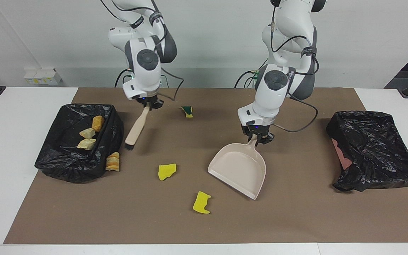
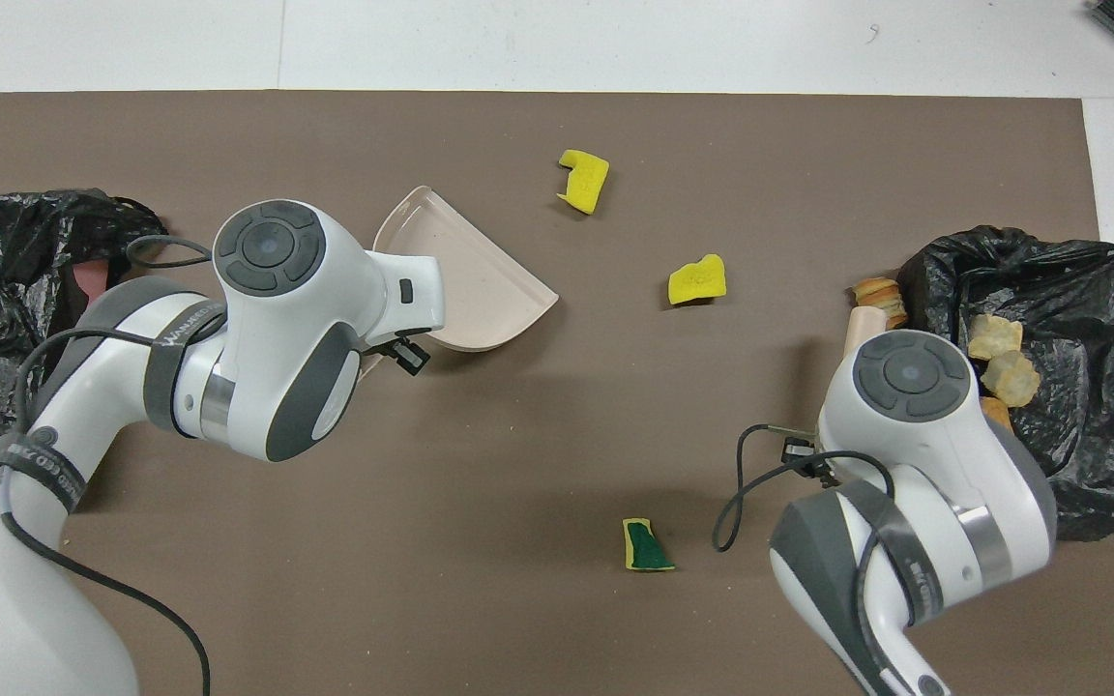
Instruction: Sweep and dump trash in bin
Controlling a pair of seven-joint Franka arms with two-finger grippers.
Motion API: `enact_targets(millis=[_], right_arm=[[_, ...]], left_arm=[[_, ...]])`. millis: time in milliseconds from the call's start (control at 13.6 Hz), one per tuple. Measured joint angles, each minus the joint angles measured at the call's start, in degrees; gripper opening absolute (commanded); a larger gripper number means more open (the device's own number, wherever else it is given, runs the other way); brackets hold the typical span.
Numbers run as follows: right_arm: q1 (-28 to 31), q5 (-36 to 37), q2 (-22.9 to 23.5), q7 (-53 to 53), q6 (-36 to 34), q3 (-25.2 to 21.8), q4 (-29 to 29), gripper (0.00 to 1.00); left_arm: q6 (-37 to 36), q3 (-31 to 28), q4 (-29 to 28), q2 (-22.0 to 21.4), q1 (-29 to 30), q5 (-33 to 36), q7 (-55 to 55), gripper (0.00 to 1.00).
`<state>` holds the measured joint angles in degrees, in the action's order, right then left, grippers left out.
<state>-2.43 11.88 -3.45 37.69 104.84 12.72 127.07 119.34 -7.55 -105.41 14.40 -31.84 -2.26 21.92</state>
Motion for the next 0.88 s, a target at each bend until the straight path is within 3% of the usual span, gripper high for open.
enact_targets(millis=[293,660,880], right_arm=[[3.5,10.7,7.1,-1.1,0.1,0.0,-4.2,0.0],[4.3,11.3,10.2,-7.0,2.5,0.3,-5.6,0.0],[4.0,10.4,12.0,-9.3,4.7,0.6,-5.9,0.0]], left_arm=[[-1.0,-0.1,0.0,0.0,1.4,1.2,13.5,0.0],[-1.2,-0.1,-0.1,0.0,2.3,5.9,30.8,0.0],[-1.0,-0.1,-1.3,-0.4,2.3,6.2,34.0,0.0]])
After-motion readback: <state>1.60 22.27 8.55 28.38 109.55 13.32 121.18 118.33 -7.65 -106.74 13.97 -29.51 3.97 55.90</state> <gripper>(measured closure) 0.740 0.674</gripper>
